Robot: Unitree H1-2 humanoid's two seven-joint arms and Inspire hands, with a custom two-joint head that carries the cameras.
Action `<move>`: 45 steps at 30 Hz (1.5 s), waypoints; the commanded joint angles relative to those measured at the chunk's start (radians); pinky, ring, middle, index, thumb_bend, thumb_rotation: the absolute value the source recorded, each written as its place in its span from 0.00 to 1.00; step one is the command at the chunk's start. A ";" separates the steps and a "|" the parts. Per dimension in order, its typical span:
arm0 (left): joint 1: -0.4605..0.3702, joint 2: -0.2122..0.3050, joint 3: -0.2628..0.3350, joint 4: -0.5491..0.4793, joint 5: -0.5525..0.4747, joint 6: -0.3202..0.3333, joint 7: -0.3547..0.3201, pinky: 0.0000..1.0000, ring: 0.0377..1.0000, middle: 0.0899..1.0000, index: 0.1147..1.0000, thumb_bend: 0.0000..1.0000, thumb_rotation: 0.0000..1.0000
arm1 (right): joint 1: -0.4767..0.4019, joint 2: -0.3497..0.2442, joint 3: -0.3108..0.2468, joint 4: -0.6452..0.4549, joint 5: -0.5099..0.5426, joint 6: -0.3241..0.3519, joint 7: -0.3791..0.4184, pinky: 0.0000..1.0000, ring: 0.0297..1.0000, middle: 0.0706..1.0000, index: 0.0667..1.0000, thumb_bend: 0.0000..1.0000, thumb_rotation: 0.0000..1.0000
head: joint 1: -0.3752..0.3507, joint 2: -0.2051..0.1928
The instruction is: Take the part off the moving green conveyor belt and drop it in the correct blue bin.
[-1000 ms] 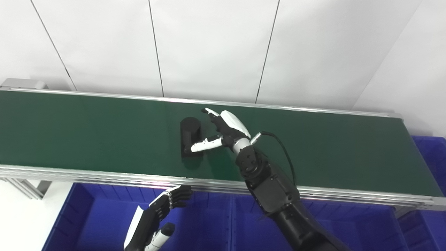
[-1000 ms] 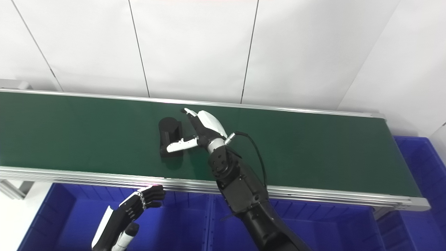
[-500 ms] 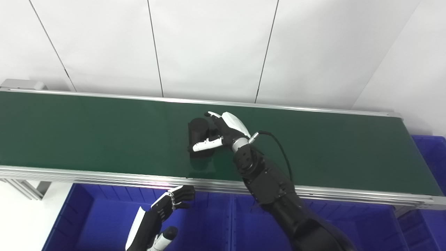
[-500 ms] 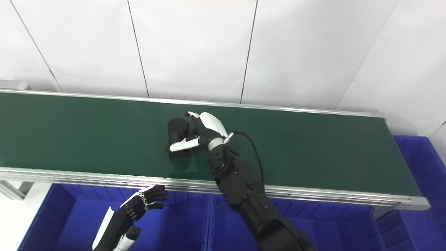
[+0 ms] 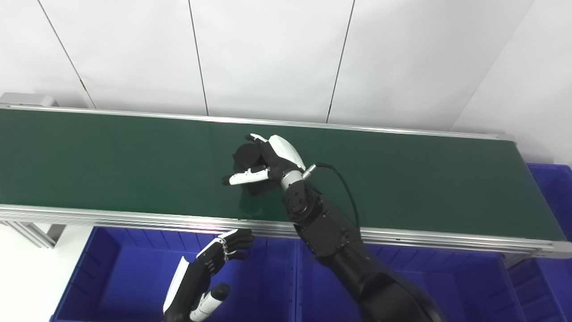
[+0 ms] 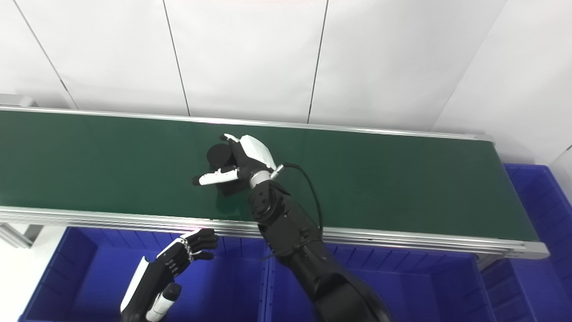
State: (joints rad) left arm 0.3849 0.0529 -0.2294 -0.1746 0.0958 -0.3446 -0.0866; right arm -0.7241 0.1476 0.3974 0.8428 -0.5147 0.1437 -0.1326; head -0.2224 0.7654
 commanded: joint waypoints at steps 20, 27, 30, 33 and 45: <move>-0.046 -0.016 0.022 0.006 -0.039 -0.002 0.003 0.69 0.74 0.74 0.73 0.77 0.90 | -0.008 0.035 -0.094 0.030 0.042 -0.105 -0.271 0.29 0.38 0.45 0.48 0.51 0.00 | -0.004 -0.009; -0.065 -0.031 0.039 0.029 -0.023 0.005 0.012 0.71 0.74 0.73 0.72 0.80 0.90 | 0.038 0.006 -0.094 -0.054 0.037 -0.108 -0.277 0.27 0.37 0.44 0.48 0.51 0.00 | -0.012 -0.008; -0.067 -0.039 0.044 0.023 -0.023 0.025 0.011 0.72 0.75 0.73 0.72 0.82 0.90 | 0.089 -0.015 -0.087 -0.172 0.023 -0.117 -0.276 0.31 0.37 0.44 0.48 0.51 0.00 | -0.020 0.001; -0.072 -0.040 0.047 0.004 -0.031 0.058 0.005 0.73 0.76 0.74 0.73 0.82 0.90 | 0.203 -0.051 -0.095 -0.455 0.028 -0.038 -0.194 0.34 0.39 0.47 0.47 0.51 0.00 | -0.030 0.017; -0.105 -0.046 0.042 -0.074 -0.027 0.181 -0.002 0.71 0.76 0.75 0.73 0.76 0.88 | 0.495 -0.178 -0.151 -1.066 0.011 0.181 0.041 0.33 0.38 0.45 0.51 0.51 0.00 | -0.009 0.088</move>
State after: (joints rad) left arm 0.2875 0.0155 -0.1840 -0.2111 0.0674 -0.1658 -0.0875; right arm -0.2231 -0.0308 0.2497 -0.1572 -0.5008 0.3081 -0.1145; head -0.2316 0.8529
